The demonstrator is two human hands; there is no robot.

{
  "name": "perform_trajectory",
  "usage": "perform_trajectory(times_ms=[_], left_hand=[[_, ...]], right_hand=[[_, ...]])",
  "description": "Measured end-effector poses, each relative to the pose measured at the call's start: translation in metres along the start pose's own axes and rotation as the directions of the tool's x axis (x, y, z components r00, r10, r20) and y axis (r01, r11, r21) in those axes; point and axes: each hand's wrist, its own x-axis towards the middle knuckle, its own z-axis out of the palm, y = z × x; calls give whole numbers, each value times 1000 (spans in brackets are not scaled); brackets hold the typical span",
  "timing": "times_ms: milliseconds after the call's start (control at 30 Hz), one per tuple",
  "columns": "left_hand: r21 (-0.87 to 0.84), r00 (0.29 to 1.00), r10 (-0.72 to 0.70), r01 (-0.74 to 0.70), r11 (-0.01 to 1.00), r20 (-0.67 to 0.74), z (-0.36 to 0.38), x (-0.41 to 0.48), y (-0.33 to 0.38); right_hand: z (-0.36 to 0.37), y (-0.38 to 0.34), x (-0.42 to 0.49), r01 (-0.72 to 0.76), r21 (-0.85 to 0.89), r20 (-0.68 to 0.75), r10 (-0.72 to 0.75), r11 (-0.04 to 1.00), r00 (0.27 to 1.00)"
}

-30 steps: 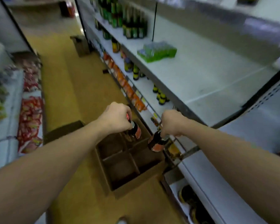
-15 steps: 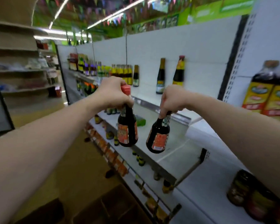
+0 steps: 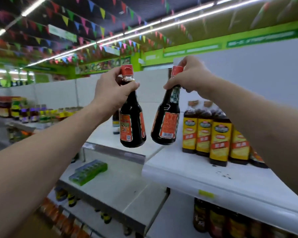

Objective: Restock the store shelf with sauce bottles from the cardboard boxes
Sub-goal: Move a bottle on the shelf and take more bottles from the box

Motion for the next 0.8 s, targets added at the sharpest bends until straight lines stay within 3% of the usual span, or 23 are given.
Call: perform_trajectory(times_ms=[100, 400, 800], left_hand=[[-46, 997, 19, -16, 999, 79, 42, 6, 14], [-175, 941, 110, -56, 983, 319, 176, -12, 50], [-210, 868, 208, -123, 970, 451, 314, -73, 80]], right_hand=[[-41, 10, -7, -27, -12, -95, 25, 1000, 995], [-141, 65, -49, -217, -266, -362, 111, 939, 925], [-220, 150, -88, -408, -425, -467, 190, 808, 863]])
